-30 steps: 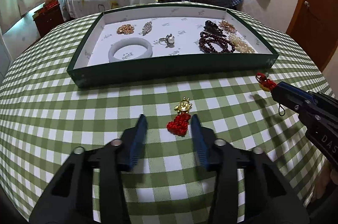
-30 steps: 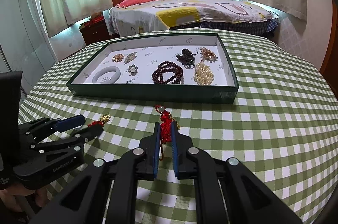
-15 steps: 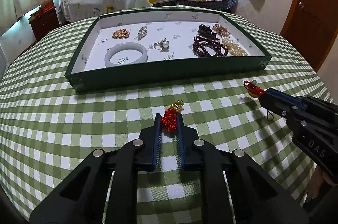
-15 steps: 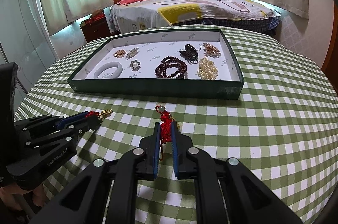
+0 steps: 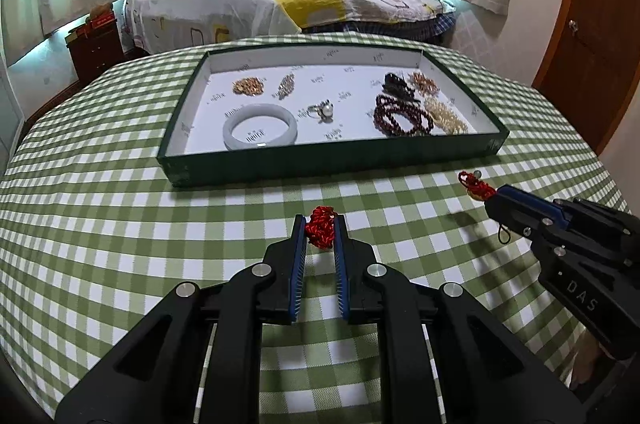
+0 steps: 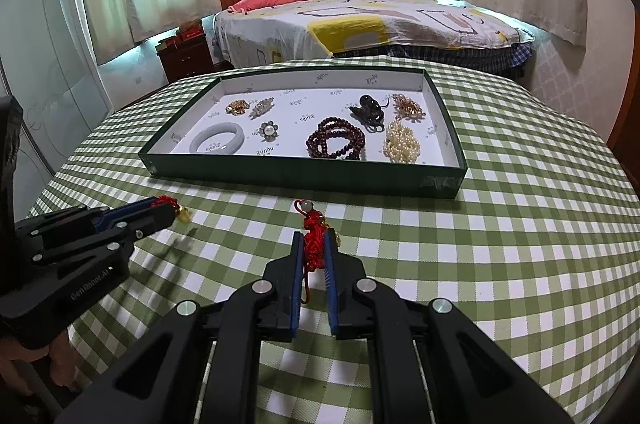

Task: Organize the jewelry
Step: 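Carry both red tassels into the box and open both tools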

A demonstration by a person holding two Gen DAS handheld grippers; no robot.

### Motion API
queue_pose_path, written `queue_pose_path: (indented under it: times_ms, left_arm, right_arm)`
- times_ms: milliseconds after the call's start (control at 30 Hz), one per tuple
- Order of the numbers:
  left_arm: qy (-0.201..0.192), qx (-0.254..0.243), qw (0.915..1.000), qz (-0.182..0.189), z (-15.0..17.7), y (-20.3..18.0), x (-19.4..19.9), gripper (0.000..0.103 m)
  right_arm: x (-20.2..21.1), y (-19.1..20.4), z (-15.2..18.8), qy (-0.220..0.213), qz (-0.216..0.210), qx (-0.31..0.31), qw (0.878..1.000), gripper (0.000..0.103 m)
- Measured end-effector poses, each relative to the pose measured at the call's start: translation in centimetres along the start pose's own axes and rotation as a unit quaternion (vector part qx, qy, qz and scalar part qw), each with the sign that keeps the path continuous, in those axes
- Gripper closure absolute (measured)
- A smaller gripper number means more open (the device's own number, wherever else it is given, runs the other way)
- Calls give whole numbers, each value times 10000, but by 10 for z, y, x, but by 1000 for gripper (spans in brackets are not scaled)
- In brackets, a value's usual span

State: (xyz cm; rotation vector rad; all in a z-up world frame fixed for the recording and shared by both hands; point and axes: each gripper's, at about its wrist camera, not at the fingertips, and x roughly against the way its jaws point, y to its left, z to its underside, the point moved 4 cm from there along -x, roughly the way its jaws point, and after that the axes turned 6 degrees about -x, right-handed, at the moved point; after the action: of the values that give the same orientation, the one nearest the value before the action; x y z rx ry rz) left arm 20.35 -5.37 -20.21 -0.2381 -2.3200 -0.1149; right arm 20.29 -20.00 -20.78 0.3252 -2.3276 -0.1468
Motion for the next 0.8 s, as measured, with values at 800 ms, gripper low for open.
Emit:
queue_pose_path:
  times_ms: [800]
  left_arm:
    - [-742, 75, 9972, -11, -54, 12, 38, 89]
  right_arm:
    - [22, 27, -53, -574, -238, 144, 9980, 93]
